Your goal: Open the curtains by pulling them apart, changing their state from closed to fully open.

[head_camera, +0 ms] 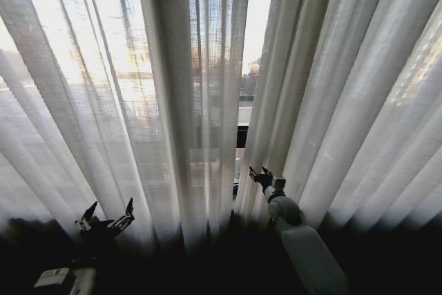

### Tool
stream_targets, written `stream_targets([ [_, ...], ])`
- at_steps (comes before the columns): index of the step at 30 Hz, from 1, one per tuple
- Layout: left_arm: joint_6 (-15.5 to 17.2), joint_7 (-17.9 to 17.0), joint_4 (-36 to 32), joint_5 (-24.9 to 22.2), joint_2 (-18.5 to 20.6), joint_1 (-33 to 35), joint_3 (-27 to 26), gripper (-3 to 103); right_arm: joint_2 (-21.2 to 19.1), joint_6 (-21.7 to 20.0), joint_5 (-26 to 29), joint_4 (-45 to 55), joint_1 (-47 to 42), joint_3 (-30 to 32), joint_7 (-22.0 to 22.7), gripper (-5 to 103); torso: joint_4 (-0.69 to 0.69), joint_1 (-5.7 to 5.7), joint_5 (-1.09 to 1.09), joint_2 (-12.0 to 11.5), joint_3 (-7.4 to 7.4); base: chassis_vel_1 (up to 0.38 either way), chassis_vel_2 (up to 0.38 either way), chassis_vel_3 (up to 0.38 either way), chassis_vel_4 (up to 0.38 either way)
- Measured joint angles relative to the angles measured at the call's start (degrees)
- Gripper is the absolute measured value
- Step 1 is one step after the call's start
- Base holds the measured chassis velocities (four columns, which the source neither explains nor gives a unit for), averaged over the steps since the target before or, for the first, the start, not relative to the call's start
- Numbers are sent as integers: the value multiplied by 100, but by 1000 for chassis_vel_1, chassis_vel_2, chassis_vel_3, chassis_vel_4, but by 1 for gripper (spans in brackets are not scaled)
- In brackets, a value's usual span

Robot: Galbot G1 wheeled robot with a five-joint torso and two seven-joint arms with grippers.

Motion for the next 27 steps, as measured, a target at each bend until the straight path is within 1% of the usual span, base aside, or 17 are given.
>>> stream_targets([
  [3,-5,1,0,1,-13,12,-2,100,12,25,-6,34,-12,-22,0,37,0,0,0,0,0,0,0,0,0],
  [5,-7,1,0,1,-13,12,-3,100,13,27,-6,35,-12,-24,0,37,1,0,0,0,0,0,0,0,0],
  [8,-35,4,0,1,-13,11,-12,100,13,38,-9,47,-12,-49,0,21,0,0,0,0,0,0,0,0,0],
  [9,-35,4,0,1,-13,11,-12,100,13,38,-9,47,-12,-49,0,21,0,0,0,0,0,0,0,0,0],
  [11,-41,5,0,1,-12,10,-14,100,19,39,-9,53,-6,-53,3,10,0,0,0,0,0,0,0,0,0],
  [13,-41,5,0,1,-13,9,-14,100,20,39,-9,55,-3,-54,4,10,1,0,0,0,0,0,0,0,0],
  [14,-43,6,0,1,-19,10,-13,100,23,40,-11,55,-2,-54,6,2,1,0,0,0,0,0,0,0,0],
  [23,-45,10,0,0,-11,1,-4,100,36,43,-16,55,-14,-54,14,0,1,0,0,0,0,0,0,0,0],
  [27,-44,12,0,-4,-8,4,-1,100,39,-59,-17,112,-25,-42,6,0,1,0,0,0,0,0,0,0,0],
])
